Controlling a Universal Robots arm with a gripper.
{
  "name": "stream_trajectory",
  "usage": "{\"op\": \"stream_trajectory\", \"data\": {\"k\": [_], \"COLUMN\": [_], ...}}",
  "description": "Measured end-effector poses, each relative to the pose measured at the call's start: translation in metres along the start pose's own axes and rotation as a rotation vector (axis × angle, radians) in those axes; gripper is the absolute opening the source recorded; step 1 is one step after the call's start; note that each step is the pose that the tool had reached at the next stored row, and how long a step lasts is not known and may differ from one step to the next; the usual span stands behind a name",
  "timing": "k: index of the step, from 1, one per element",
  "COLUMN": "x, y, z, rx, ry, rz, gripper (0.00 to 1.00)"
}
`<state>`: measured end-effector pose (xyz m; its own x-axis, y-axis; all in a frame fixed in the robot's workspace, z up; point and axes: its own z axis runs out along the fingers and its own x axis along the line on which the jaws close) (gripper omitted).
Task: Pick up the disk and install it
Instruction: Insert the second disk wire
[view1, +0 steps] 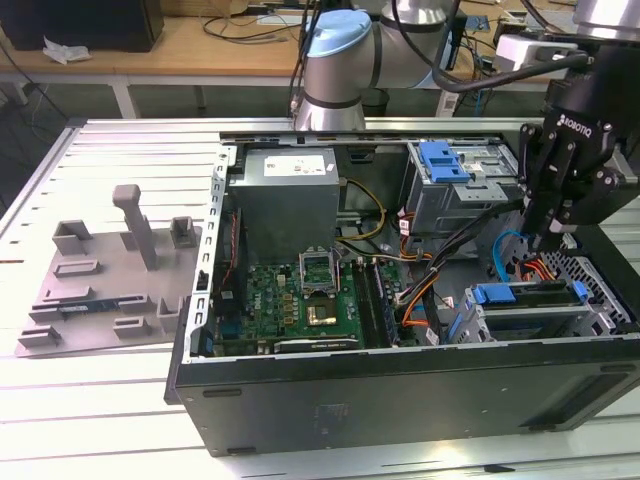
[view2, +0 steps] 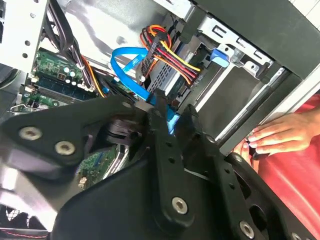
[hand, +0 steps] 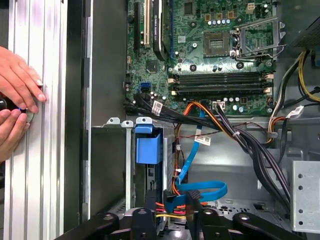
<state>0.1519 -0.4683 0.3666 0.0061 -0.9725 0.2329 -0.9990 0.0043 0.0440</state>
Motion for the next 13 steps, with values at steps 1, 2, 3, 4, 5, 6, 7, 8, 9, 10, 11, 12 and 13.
{"op": "stream_trajectory", "data": {"k": [1, 2, 3, 4, 5, 6, 7, 8, 9, 10, 11, 12, 13], "x": [-0.0002, -0.0004, -0.0006, -0.0008, -0.0010, -0.0012, -0.0014, -0.0015, -0.0016, -0.0016, -0.0016, -0.0016, -0.0016], "y": [0.0004, 0.0008, 0.0010, 0.0011, 0.0012, 0.0012, 0.0013, 0.0013, 0.0012, 0.0013, 0.0013, 0.0013, 0.0013], "z": [0.0008, 0.0017, 0.0025, 0.0033, 0.0044, 0.0051, 0.0059, 0.0065, 0.0067, 0.0068, 0.0068, 0.0069, 0.0069], "rx": [0.0000, 0.0000, 0.0000, 0.0000, 0.0001, 0.0000, 0.0000, 0.0000, 0.0000, 0.0000, 0.0000, 0.0000, 0.0000], "ry": [0.0000, 0.0001, 0.0000, 0.0000, 0.0001, 0.0000, 0.0000, 0.0001, 0.0003, 0.0003, 0.0003, 0.0000, 0.0000], "rz": [0.000, 0.000, 0.000, 0.000, 0.000, 0.000, 0.000, 0.000, 0.000, 0.000, 0.000, 0.000, 0.000], "gripper": [0.36, 0.30, 0.17, 0.17, 0.16, 0.16, 0.16, 0.16, 0.16, 0.16, 0.16, 0.16, 0.16]}}
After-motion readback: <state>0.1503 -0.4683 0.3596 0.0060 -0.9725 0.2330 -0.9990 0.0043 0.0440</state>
